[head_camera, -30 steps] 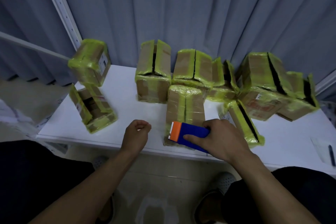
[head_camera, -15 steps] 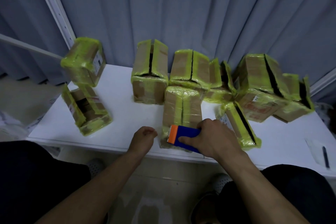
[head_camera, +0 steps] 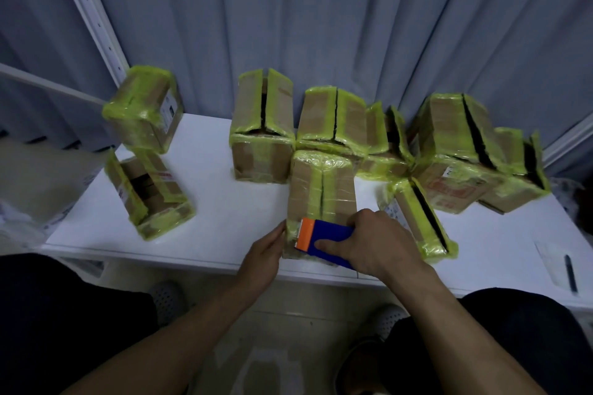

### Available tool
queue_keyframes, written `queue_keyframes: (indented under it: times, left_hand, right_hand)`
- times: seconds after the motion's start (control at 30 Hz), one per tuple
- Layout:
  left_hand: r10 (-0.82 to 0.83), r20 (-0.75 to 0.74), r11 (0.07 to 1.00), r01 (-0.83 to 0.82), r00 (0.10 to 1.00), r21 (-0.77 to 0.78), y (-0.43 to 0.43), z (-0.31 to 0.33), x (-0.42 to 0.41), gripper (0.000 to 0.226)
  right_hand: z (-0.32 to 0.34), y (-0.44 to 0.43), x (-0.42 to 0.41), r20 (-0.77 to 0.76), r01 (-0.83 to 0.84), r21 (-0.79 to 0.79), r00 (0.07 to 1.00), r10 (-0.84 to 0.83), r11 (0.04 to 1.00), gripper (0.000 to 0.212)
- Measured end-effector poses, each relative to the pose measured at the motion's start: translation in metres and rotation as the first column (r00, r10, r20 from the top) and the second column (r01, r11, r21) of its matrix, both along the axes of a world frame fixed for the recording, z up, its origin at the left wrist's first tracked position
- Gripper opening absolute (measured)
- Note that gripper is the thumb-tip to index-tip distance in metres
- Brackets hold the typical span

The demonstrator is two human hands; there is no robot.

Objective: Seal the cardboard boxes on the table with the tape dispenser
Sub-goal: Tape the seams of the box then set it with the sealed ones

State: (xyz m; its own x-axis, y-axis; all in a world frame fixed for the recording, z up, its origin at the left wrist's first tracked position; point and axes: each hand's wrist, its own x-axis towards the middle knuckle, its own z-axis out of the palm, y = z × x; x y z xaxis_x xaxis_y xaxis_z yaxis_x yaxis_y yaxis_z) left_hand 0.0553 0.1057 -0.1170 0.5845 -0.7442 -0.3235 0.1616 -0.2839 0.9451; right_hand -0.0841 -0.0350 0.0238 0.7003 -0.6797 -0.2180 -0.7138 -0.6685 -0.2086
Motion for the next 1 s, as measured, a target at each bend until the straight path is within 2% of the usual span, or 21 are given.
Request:
queue_keyframes:
  times: [0.07, 0.23, 0.4, 0.53, 0.6, 0.67, 0.73, 0.83, 1.0]
  left_hand:
    - [-0.084, -0.003, 0.996, 0.084, 0.996, 0.029, 0.001, -0.006, 0.002, 0.031]
    - [-0.025, 0.099, 0.999, 0.029, 0.995, -0.037, 0.003, 0.004, -0.001, 0.043]
    - [-0.297, 0.268, 0.955, 0.292, 0.916, 0.06, 0.008, 0.004, 0.009, 0.05]
    - [-0.145, 0.469, 0.98, 0.19, 0.871, -0.051, 0.01, 0.014, 0.017, 0.046]
    - [-0.159, 0.591, 0.964, 0.254, 0.791, -0.081, 0.01, 0.011, 0.022, 0.04]
    - [-0.205, 0.73, 0.943, 0.33, 0.652, -0.03, 0.012, 0.007, 0.027, 0.037]
    - [-0.204, 0.825, 0.946, 0.322, 0.527, 0.029, 0.011, 0.006, 0.032, 0.035]
    - [-0.17, 0.884, 0.96, 0.275, 0.435, 0.05, 0.006, 0.011, 0.036, 0.034]
    - [-0.19, 0.937, 0.953, 0.284, 0.295, 0.104, -0.001, 0.015, 0.042, 0.034]
  right_hand:
    - [0.0, -0.003, -0.001, 0.001, 0.014, 0.007, 1.0, -0.014, 1.0, 0.062]
    - [-0.002, -0.004, -0.002, 0.007, 0.015, 0.015, 1.0, -0.015, 1.0, 0.062]
    - [-0.001, -0.009, -0.004, -0.003, 0.026, 0.021, 1.0, -0.026, 0.999, 0.063]
    - [-0.001, -0.01, -0.007, 0.006, 0.021, 0.045, 1.0, -0.021, 0.999, 0.061]
    - [-0.001, -0.01, -0.007, 0.01, 0.019, 0.044, 1.0, -0.019, 0.999, 0.059]
    - [-0.001, -0.011, -0.008, 0.011, 0.011, 0.05, 1.0, -0.011, 0.999, 0.058]
    - [-0.001, -0.012, -0.009, 0.014, -0.001, 0.047, 1.0, 0.001, 0.999, 0.057]
    - [-0.002, -0.012, -0.011, 0.018, -0.01, 0.037, 1.0, 0.01, 0.999, 0.057]
    - [-0.003, -0.012, -0.012, 0.034, -0.035, 0.007, 0.999, 0.035, 0.999, 0.058]
